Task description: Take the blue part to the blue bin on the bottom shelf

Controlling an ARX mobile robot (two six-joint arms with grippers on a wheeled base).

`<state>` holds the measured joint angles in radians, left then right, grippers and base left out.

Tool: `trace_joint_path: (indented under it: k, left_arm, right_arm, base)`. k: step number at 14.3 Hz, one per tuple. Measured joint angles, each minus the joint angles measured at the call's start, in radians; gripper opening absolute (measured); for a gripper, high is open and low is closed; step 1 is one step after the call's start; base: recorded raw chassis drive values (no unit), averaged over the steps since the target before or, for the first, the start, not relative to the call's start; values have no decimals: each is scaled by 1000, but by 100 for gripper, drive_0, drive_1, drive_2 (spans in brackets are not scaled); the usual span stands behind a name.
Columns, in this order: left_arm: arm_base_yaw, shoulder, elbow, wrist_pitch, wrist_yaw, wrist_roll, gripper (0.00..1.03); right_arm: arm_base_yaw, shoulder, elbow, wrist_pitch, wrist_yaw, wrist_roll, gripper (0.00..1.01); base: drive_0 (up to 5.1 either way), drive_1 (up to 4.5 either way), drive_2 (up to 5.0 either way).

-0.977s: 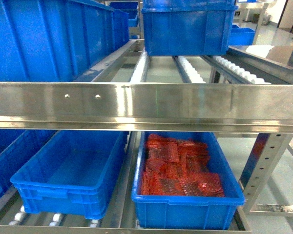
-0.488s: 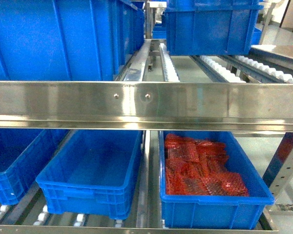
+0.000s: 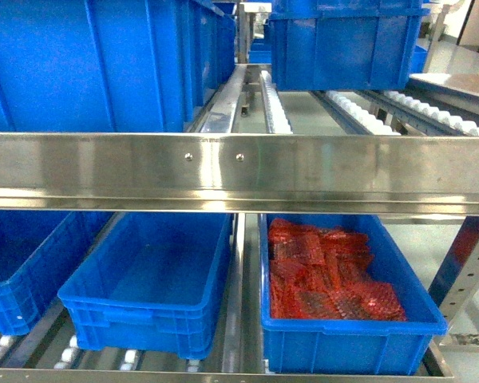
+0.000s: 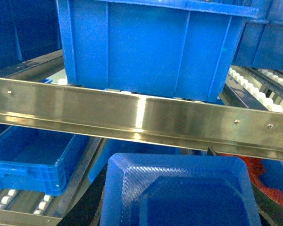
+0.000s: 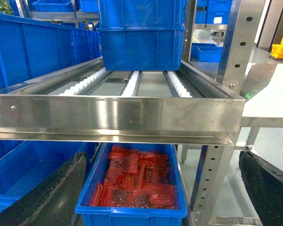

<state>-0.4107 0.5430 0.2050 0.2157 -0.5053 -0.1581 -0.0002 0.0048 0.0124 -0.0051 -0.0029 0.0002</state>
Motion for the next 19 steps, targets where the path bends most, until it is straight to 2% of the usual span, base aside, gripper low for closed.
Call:
trace_joint_path:
  k: [19]
  left_arm:
    - [0, 0, 0, 1, 0, 0, 44]
  right_arm:
    - [0, 0, 0, 1, 2, 0, 98]
  base:
    - [0, 0, 0]
